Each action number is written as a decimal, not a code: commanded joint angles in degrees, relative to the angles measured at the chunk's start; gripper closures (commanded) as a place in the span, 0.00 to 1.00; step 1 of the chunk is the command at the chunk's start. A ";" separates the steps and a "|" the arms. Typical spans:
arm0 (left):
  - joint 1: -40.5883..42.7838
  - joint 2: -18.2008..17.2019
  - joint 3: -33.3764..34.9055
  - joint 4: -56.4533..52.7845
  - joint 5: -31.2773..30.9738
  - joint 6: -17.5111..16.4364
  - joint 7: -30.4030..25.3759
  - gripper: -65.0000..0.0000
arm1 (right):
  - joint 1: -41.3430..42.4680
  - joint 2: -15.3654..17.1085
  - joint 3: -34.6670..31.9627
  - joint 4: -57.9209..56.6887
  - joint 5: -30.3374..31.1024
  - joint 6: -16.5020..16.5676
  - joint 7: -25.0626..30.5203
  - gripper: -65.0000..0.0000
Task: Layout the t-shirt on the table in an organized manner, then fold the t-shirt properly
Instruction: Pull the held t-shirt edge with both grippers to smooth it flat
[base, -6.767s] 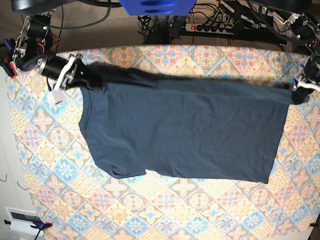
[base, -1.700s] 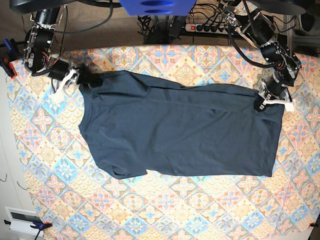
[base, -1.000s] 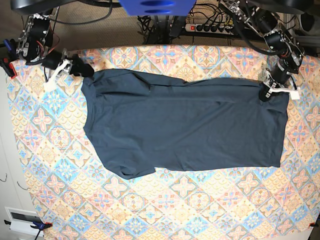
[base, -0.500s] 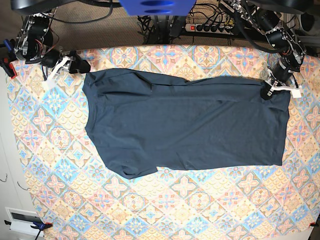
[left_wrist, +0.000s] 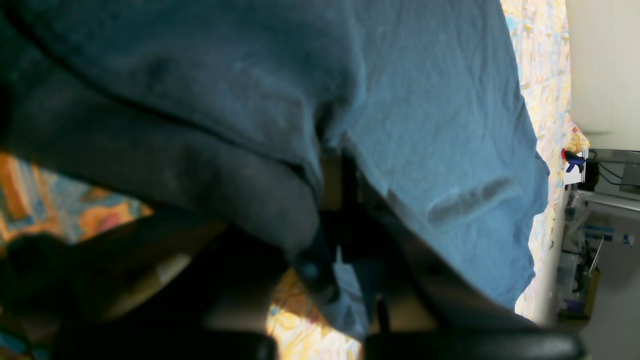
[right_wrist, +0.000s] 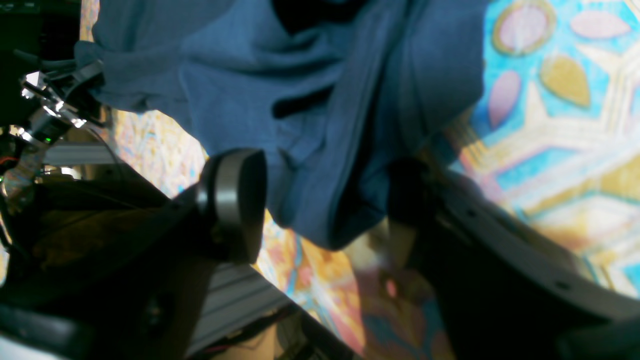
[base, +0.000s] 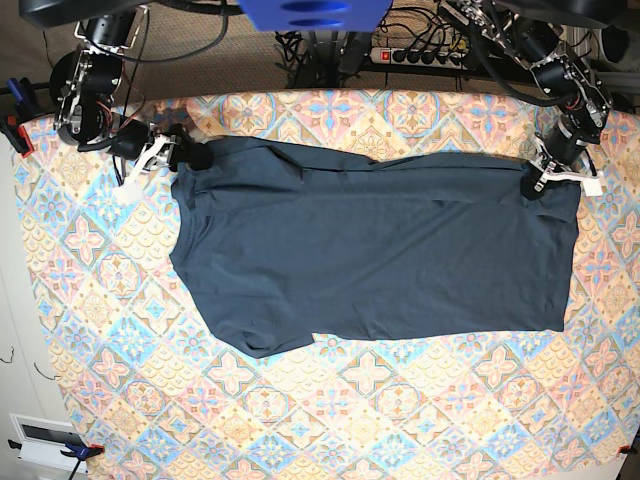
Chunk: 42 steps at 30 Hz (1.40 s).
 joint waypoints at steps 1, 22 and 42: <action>0.41 -1.00 -0.14 0.83 -0.13 0.01 -0.10 1.00 | 0.33 1.06 0.43 0.85 1.09 0.03 0.57 0.51; 11.22 -0.56 0.21 11.46 -0.13 -0.26 2.54 1.00 | -5.29 4.14 10.98 1.37 1.18 0.03 -0.05 1.00; 19.05 2.34 -0.05 15.33 -2.94 0.01 2.89 0.63 | -9.60 4.14 10.80 7.09 1.09 0.03 -0.05 1.00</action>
